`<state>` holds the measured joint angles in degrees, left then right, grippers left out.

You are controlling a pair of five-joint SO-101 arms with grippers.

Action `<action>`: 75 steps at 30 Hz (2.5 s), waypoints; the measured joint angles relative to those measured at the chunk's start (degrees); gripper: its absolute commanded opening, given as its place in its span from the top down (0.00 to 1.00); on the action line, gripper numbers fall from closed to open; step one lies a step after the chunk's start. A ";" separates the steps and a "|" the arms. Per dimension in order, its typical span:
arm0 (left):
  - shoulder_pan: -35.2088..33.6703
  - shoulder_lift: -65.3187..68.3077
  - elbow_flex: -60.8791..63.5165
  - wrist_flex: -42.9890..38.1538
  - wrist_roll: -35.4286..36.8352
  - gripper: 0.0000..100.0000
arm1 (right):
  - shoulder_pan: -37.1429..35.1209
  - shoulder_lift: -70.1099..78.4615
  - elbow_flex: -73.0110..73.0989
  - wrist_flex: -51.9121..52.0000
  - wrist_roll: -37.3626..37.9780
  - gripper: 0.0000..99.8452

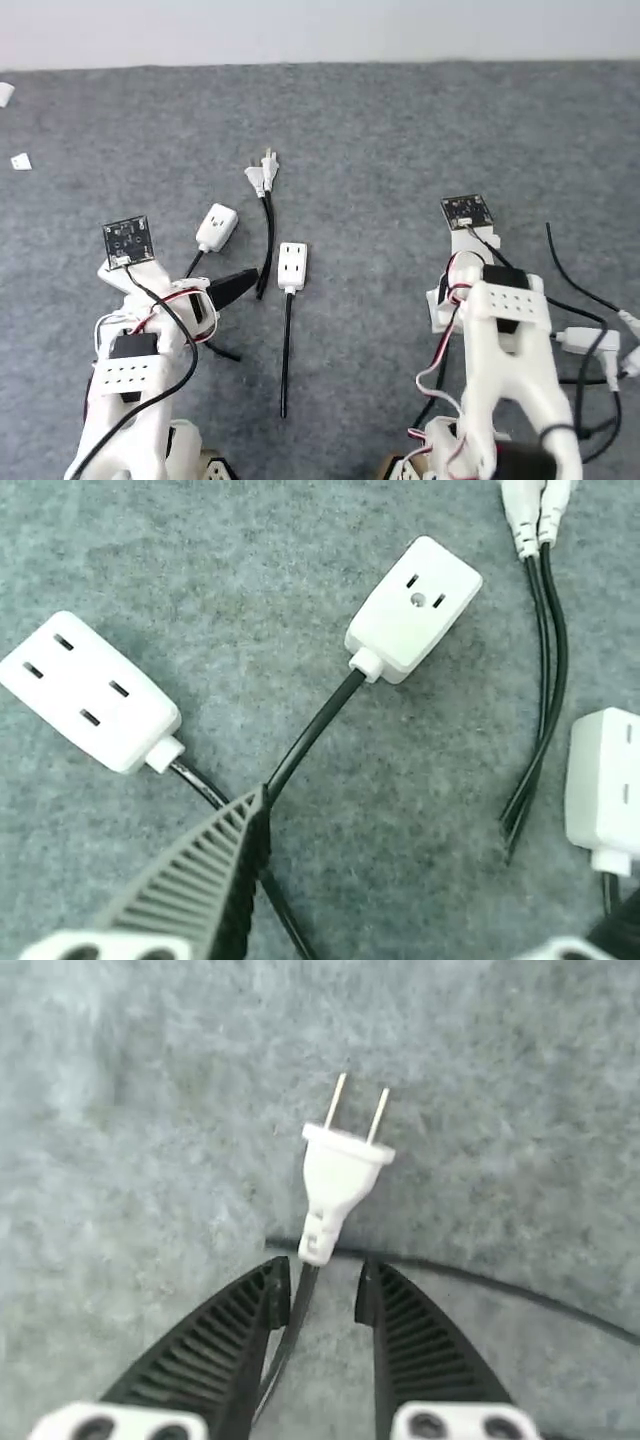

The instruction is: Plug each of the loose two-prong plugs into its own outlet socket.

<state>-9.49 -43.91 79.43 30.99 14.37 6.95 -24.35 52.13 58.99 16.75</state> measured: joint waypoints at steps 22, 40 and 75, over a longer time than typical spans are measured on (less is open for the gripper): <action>1.32 0.00 0.00 0.00 -0.26 0.49 | 4.48 -35.43 26.20 3.78 3.87 0.89; 1.49 0.00 0.00 -1.67 -0.26 0.49 | 0.53 -15.91 20.75 1.85 2.73 0.90; 1.49 0.00 0.00 -2.11 -0.26 0.49 | 6.68 -16.09 -5.45 21.89 2.37 0.99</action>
<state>-8.00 -43.91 79.43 28.88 14.11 13.63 -40.44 46.68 80.88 19.12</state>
